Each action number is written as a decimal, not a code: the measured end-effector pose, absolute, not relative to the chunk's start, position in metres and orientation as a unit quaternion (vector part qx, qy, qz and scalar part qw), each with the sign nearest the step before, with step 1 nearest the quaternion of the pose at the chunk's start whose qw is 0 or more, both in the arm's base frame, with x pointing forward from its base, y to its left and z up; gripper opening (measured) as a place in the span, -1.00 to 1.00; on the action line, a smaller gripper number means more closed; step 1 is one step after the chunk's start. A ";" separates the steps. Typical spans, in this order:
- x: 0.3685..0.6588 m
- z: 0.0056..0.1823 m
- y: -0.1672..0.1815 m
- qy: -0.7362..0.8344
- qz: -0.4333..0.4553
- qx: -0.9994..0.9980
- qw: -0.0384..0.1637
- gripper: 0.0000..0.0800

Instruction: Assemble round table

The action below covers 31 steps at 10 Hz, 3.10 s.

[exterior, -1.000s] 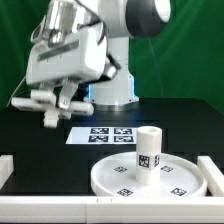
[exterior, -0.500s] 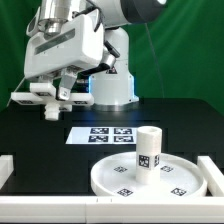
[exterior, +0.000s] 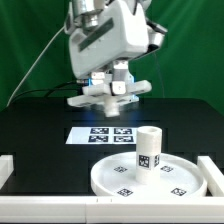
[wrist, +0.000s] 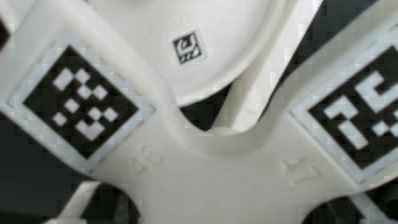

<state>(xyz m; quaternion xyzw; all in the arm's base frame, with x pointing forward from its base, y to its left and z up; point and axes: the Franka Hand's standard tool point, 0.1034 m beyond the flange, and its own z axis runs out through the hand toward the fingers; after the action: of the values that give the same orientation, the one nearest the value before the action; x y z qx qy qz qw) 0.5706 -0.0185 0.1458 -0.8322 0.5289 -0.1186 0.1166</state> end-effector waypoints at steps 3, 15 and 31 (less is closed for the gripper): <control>0.571 0.146 -0.019 0.524 -0.120 -0.835 0.116 0.11; 0.564 0.143 0.030 0.291 0.007 -0.956 0.046 0.11; 0.564 0.122 0.038 0.210 0.002 -0.978 -0.013 0.11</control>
Offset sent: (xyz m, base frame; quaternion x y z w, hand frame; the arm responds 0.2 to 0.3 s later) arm -0.0023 0.0317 0.0126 -0.1477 -0.0792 -0.2387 0.9565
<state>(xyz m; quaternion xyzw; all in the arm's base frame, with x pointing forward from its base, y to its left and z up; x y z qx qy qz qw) 0.5639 0.0380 0.1222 -0.9777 0.2096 0.0018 -0.0127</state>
